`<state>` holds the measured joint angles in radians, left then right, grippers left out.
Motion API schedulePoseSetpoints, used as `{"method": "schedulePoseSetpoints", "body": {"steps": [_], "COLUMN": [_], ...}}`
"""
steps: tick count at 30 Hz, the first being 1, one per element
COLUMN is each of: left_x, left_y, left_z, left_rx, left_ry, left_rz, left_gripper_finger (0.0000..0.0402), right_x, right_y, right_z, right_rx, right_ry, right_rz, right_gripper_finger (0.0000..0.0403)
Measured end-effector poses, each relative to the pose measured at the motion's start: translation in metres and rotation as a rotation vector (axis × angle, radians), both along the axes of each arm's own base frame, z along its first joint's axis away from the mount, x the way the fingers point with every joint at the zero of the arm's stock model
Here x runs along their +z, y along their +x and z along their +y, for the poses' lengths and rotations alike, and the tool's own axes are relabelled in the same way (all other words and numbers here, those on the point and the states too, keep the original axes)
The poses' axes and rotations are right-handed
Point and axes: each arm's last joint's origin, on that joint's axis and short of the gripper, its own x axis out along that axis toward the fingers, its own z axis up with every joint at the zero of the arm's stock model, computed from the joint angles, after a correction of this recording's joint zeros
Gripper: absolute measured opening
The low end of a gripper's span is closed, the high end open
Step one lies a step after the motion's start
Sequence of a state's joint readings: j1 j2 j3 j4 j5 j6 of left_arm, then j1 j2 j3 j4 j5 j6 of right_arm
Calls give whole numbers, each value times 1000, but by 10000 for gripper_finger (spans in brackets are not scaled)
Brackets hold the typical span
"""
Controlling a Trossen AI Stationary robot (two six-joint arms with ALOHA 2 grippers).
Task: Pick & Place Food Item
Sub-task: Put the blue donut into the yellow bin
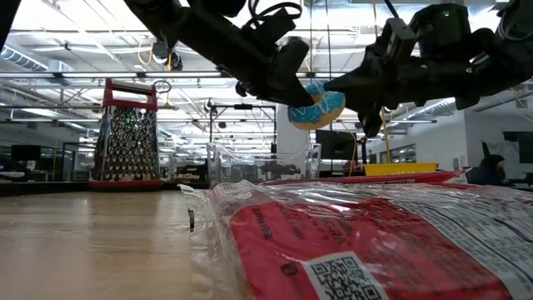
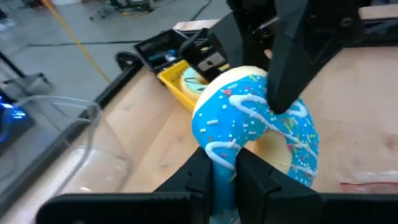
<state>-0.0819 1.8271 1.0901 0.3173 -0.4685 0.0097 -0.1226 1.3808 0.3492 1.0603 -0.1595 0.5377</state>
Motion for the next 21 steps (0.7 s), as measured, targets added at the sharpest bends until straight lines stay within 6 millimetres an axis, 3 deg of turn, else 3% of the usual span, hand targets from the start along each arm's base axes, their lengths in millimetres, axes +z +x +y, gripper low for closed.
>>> {"method": "schedulePoseSetpoints", "body": {"steps": [6, 15, 21], "left_x": [0, 12, 31], "left_y": [0, -7, -15], "left_z": [-4, -22, -32], "left_rx": [-41, 17, 9], "left_ry": [6, 159, 164], "left_rz": [11, 23, -28], "left_gripper_finger": [61, 197, 255], "right_x": [0, 0, 8], "right_y": [0, 0, -7], "right_z": [0, 0, -9], "right_rx": [5, 23, 107], "right_ry": [-1, -25, 13], "right_rz": [3, 0, -25], "right_gripper_finger": [47, 36, 36]}}
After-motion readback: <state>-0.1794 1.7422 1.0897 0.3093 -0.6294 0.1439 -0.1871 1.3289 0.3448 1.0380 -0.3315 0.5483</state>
